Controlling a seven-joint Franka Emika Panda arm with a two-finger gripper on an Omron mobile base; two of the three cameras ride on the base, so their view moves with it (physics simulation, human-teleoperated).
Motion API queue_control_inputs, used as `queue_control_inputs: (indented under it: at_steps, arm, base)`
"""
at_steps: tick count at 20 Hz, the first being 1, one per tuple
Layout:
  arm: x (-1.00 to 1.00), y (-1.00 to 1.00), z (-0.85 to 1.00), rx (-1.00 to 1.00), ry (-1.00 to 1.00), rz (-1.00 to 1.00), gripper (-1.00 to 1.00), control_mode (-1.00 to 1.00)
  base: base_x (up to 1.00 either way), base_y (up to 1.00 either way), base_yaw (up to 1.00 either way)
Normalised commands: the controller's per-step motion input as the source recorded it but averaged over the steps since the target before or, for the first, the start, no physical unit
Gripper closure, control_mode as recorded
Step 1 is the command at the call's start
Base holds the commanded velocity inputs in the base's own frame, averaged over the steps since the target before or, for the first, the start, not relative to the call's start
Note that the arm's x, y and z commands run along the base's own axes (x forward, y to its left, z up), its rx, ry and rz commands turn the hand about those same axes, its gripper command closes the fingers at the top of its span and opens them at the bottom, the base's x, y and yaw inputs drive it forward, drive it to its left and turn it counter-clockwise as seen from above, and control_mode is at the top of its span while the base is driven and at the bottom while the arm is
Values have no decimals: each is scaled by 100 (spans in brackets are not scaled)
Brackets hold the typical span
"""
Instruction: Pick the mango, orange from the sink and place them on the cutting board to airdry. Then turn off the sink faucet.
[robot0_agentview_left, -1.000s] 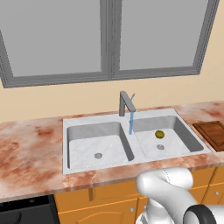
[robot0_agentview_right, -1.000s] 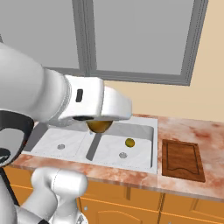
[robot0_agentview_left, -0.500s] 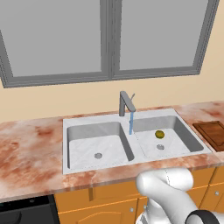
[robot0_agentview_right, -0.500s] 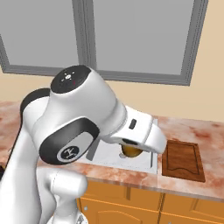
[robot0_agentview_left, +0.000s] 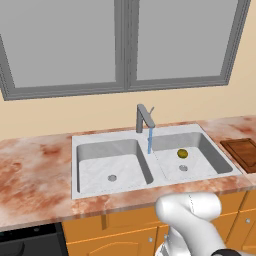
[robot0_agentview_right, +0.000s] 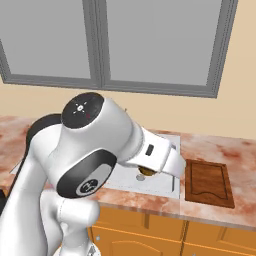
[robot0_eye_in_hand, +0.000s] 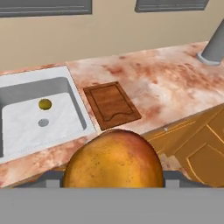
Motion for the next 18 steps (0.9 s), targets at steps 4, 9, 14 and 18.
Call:
queue_control_inputs:
  at_steps: [4, 9, 14, 18]
  arm:
    - [37, 0, -7, 1, -14, 5, 100, -100]
    - [45, 0, 0, 7, 2, 0, 100, -100]
    - [47, -6, -7, 6, 4, 0, 100, -100]
    - [33, -28, -38, 6, 0, 0, 100, -100]
  base:
    - [0, 0, 0]
    - [0, 0, 0]
    - [0, 0, 0]
    - [0, 0, 0]
